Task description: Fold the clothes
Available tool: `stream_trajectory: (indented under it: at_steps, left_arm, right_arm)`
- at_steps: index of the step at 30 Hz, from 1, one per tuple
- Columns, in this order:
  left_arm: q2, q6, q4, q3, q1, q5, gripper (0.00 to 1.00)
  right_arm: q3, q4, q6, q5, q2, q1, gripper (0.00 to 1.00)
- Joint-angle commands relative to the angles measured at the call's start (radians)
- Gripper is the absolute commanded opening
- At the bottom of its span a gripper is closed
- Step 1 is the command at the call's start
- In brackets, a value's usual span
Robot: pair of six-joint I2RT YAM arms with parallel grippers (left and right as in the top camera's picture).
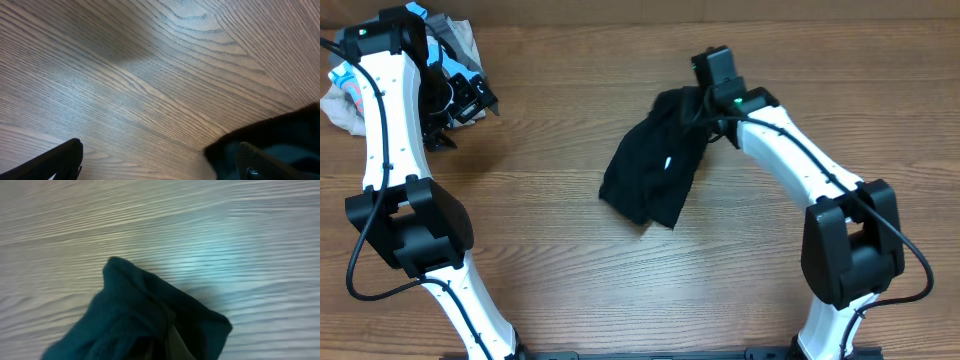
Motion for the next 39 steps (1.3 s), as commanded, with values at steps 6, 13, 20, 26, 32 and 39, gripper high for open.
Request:
stream_trajectory:
  at_steps: [6,13,20,26,32,39]
  left_arm:
    - [-0.001,0.013,0.002,0.021,-0.008,-0.016,1.0]
    - [-0.001,0.012,0.002,0.021,-0.008,-0.015,1.0]
    - [0.0,0.012,0.005,0.021,-0.008,-0.005,1.0]
    - [-0.001,0.012,0.001,0.021,-0.008,-0.006,1.0]
    - [0.0,0.012,0.002,0.021,-0.008,-0.005,1.0]
    - [0.0,0.012,0.009,0.021,-0.02,-0.005,1.0]
  right_arm:
    - [0.024,-0.076,0.002,0.163,0.012,-0.041,0.12]
    - [0.024,-0.311,0.132,0.346,0.012,-0.06,0.82]
    - [0.043,-0.436,0.201,0.098,-0.044,-0.093,0.73]
    - [0.105,-0.465,0.265,0.009,-0.196,-0.086,0.82]
    - [0.103,-0.526,0.293,0.098,-0.207,-0.086,0.84]
    - [0.099,-0.452,0.275,-0.093,-0.183,-0.063,0.82]
